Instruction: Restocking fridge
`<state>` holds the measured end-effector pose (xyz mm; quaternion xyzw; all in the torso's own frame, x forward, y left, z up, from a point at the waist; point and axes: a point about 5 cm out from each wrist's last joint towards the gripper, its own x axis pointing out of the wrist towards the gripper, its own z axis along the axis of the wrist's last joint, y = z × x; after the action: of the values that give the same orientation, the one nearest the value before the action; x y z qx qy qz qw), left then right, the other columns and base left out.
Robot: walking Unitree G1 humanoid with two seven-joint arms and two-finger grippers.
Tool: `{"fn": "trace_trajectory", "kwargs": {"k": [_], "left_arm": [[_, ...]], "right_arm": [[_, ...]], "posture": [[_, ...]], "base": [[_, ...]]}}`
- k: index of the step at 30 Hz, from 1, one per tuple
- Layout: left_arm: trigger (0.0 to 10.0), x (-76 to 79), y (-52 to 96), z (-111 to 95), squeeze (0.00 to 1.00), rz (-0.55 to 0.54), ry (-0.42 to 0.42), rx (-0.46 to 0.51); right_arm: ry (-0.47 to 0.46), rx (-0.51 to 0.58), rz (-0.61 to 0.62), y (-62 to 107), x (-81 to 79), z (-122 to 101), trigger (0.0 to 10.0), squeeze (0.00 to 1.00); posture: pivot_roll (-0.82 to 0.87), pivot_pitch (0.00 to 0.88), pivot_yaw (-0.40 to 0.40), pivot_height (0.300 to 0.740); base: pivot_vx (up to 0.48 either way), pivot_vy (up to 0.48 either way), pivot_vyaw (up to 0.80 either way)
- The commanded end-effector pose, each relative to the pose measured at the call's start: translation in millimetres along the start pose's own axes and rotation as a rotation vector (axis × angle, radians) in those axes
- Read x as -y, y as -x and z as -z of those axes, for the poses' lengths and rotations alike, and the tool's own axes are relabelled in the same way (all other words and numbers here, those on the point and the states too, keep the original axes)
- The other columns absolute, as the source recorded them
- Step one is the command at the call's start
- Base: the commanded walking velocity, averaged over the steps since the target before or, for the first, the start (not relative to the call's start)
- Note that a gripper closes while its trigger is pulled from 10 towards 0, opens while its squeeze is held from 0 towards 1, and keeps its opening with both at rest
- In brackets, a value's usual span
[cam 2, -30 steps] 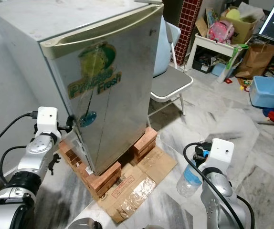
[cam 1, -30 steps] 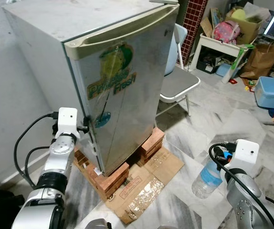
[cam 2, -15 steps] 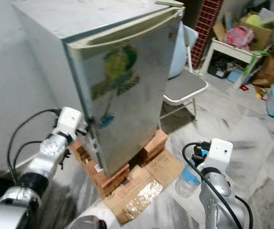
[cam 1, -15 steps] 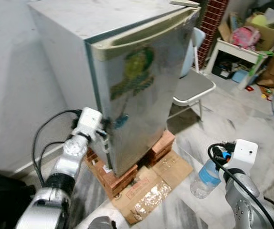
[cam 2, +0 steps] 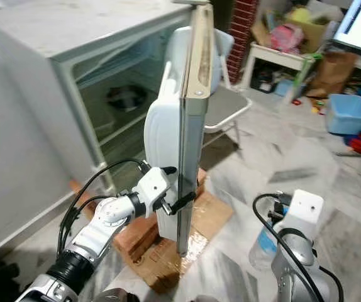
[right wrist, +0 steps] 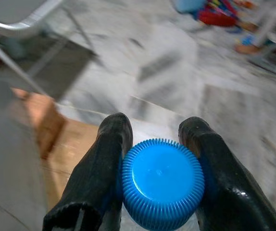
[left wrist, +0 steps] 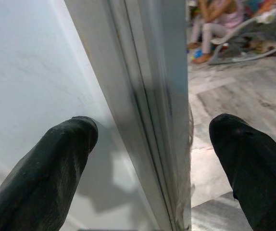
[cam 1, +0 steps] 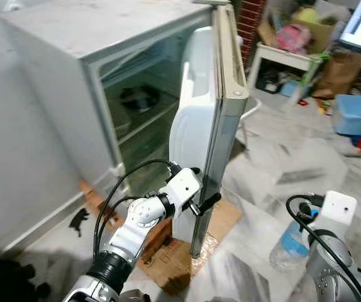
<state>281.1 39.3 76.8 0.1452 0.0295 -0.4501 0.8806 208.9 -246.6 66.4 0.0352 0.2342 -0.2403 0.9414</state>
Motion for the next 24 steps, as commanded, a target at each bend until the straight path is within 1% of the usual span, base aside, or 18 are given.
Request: {"fn": "trace_trajectory", "kwargs": {"k": [1,6,7,10,11,12,13,17,19,20,21,22,24], "left_arm": [[10.0,-10.2,1.2,-10.7,0.00,-0.037,-0.010,0.036],[10.0,-8.8,-1.4,-13.1,0.00,-0.028,-0.003,0.037],[10.0,-7.5,-4.6,-15.8,0.00,-0.022,-0.003,0.046],[10.0,-6.5,-7.9,-18.4,0.00,-0.017,-0.004,0.054],[10.0,-3.1,-16.9,-25.2,0.00,0.001,-0.009,0.071],[10.0,-3.1,-16.9,-25.2,0.00,0.001,-0.009,0.071],[10.0,-0.9,-22.4,-29.4,0.00,0.013,-0.012,0.081],[10.0,5.8,-33.5,-39.1,0.00,0.053,-0.034,0.103],[10.0,10.2,-41.9,-45.8,0.00,0.070,-0.047,0.114],[10.0,13.2,-47.4,-50.4,0.00,0.082,-0.067,0.123],[10.0,13.2,-47.4,-50.4,0.00,0.082,-0.067,0.123],[10.0,15.9,-51.6,-55.4,0.00,0.092,-0.079,0.139],[10.0,16.7,-53.3,-57.9,0.00,0.094,-0.081,0.148]], "right_arm": [[0.009,0.019,0.037,1.9,3.9,-6.8,10.0,0.00],[-0.007,0.004,0.046,1.9,4.5,-3.7,10.0,0.00],[-0.009,0.002,0.043,2.7,2.8,-3.1,10.0,0.00],[-0.010,0.001,0.041,3.1,2.1,-2.7,10.0,0.00],[-0.012,-0.001,0.038,3.4,1.2,-2.4,10.0,0.00],[-0.012,-0.001,0.038,3.4,1.2,-2.4,10.0,0.00],[-0.013,0.000,0.036,3.6,0.3,-2.4,10.0,0.00],[-0.016,0.000,0.034,4.0,-1.2,-2.0,10.0,0.00],[-0.020,0.001,0.035,4.2,-1.4,-1.7,10.0,0.00],[-0.020,0.001,0.035,4.4,-1.5,-1.6,10.0,0.00],[-0.020,0.001,0.035,4.4,-1.5,-1.6,10.0,0.00],[-0.022,0.002,0.036,4.9,-1.8,-1.5,10.0,0.00],[-0.023,0.002,0.037,5.1,-2.0,-1.5,10.0,0.00]], "posture": [[-0.05,0.000,-0.005,0.740],[-0.05,0.000,0.001,0.740],[-0.06,0.000,0.004,0.740],[-0.06,0.001,0.005,0.740],[-0.06,0.002,0.008,0.740],[-0.06,0.002,0.008,0.740],[-0.06,0.003,0.008,0.740],[-0.06,0.003,0.011,0.740],[-0.06,0.004,0.013,0.740],[-0.06,0.004,0.013,0.740],[-0.06,0.004,0.013,0.740],[-0.07,0.005,0.016,0.740],[-0.07,0.004,0.017,0.740]], "base": [[0.000,-0.251,0.00],[0.000,-0.339,0.00],[0.000,-0.390,0.00],[0.000,-0.448,0.00],[0.000,-0.469,0.00],[0.000,-0.469,0.00],[0.000,-0.469,0.00],[0.000,-0.454,0.00],[0.000,0.000,0.00],[0.000,0.000,0.00],[0.000,0.000,0.00],[0.000,0.000,0.00],[0.000,0.000,0.00]]}}
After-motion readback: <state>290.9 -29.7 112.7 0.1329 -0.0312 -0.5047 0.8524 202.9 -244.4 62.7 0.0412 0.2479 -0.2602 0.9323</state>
